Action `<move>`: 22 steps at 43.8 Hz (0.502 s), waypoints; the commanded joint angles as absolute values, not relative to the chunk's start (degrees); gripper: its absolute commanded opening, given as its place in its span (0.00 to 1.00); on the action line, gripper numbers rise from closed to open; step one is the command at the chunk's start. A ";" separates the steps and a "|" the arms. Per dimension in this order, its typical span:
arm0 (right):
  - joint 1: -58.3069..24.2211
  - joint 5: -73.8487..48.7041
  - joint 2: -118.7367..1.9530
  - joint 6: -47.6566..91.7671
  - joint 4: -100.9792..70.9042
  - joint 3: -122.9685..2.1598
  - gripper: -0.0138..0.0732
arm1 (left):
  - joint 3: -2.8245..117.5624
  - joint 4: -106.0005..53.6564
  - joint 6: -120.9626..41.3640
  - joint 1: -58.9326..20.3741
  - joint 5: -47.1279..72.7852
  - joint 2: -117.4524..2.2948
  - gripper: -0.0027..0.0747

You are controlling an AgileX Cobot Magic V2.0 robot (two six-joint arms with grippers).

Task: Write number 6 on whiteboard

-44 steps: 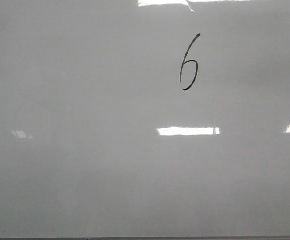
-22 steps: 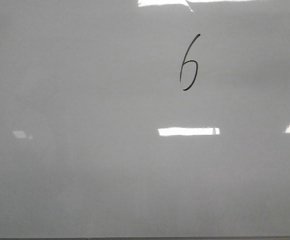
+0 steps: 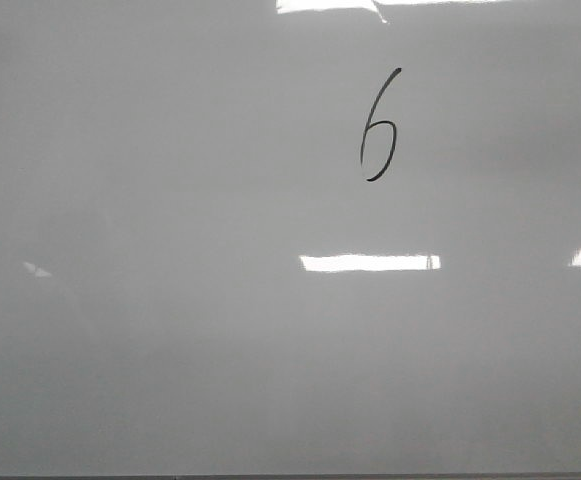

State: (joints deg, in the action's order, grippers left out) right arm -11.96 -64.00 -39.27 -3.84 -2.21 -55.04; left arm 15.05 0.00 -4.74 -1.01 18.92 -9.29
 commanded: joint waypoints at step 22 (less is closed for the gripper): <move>-11.69 -60.97 -39.33 -3.70 -1.56 -56.87 0.08 | -0.52 -1.12 -1.43 -0.78 -1.38 1.25 0.01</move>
State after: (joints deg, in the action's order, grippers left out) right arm -11.96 -64.00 -39.27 -3.84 -2.21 -55.04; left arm -0.37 -0.50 -2.29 -1.01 3.06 0.23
